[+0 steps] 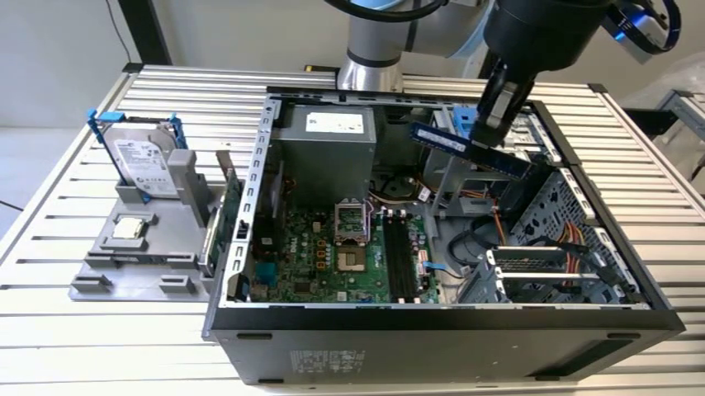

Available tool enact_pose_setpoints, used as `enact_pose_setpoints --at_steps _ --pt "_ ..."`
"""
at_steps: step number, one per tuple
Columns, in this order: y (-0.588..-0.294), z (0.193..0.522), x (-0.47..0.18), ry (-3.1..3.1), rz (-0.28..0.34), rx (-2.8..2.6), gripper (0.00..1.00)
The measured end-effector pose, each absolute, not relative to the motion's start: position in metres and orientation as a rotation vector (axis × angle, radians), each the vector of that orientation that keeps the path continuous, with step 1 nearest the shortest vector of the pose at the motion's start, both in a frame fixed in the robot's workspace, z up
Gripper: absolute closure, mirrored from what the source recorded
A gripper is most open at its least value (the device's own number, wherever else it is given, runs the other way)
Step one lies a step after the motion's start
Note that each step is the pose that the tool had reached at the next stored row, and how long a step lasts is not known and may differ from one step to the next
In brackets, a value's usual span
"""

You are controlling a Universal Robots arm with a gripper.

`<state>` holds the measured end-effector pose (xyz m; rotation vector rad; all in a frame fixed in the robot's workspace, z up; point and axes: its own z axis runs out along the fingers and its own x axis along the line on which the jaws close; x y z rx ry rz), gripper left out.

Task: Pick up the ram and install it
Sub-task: 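Insert the ram into the slot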

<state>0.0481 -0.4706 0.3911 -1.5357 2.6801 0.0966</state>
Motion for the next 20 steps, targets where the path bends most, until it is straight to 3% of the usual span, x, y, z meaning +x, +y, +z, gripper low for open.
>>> enact_pose_setpoints --at_steps 20 --pt "-0.4706 0.3911 0.0481 2.725 0.094 -1.451 1.00"
